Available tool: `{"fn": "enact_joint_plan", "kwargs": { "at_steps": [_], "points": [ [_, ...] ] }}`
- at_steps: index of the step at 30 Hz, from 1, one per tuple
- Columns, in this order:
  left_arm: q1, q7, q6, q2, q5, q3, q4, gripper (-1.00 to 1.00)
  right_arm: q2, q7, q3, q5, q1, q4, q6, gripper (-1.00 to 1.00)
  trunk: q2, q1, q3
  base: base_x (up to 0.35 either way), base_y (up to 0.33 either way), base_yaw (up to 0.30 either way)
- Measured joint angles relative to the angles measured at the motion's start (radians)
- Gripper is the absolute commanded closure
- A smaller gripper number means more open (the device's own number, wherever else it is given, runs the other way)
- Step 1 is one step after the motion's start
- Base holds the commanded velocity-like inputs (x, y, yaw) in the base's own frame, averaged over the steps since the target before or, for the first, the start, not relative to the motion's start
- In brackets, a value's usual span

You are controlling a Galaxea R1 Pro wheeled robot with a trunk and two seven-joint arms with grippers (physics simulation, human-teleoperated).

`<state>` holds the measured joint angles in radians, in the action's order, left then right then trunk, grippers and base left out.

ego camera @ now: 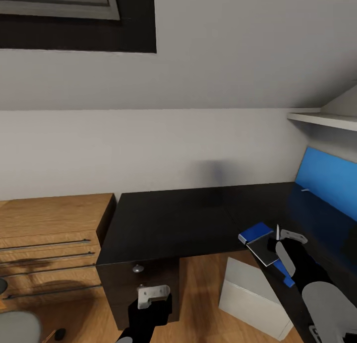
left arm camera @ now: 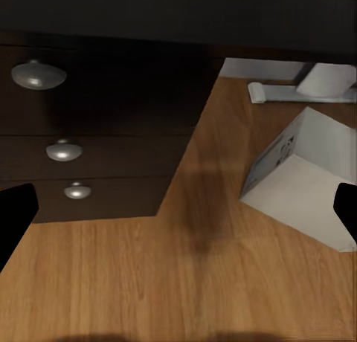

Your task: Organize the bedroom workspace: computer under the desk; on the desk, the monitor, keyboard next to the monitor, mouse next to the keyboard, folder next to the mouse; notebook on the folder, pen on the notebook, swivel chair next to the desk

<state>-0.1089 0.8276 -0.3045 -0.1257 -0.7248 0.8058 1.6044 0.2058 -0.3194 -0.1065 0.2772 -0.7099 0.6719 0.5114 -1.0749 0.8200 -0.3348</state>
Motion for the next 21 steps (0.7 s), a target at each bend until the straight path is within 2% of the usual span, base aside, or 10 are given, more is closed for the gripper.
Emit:
{"fn": "enact_joint_plan", "kwargs": {
  "at_steps": [10, 13, 21],
  "points": [
    [0.0, 0.002, 0.0, 0.006, 0.0, 0.013, 0.011, -1.0, 0.026, 0.059, 0.002, -0.001, -0.044, -0.157, -0.056, 1.0, 0.0, 0.0, 0.0, 0.0, 0.0, 0.0],
    [0.0, 0.003, 0.0, 0.011, 0.0, 0.013, 0.012, -1.0, 0.039, 0.097, 0.002, -0.001, -0.057, -0.199, -0.104, 1.0, 0.0, 0.0, 0.0, 0.0, 0.0, 0.0],
    [0.0, 0.003, 0.0, 0.011, 0.0, 0.011, 0.011, -1.0, 0.047, 0.127, 0.004, 0.0, -0.061, -0.215, -0.131, 1.0, 0.0, 0.0, 0.0, 0.0, 0.0, 0.0]
  ]
}}
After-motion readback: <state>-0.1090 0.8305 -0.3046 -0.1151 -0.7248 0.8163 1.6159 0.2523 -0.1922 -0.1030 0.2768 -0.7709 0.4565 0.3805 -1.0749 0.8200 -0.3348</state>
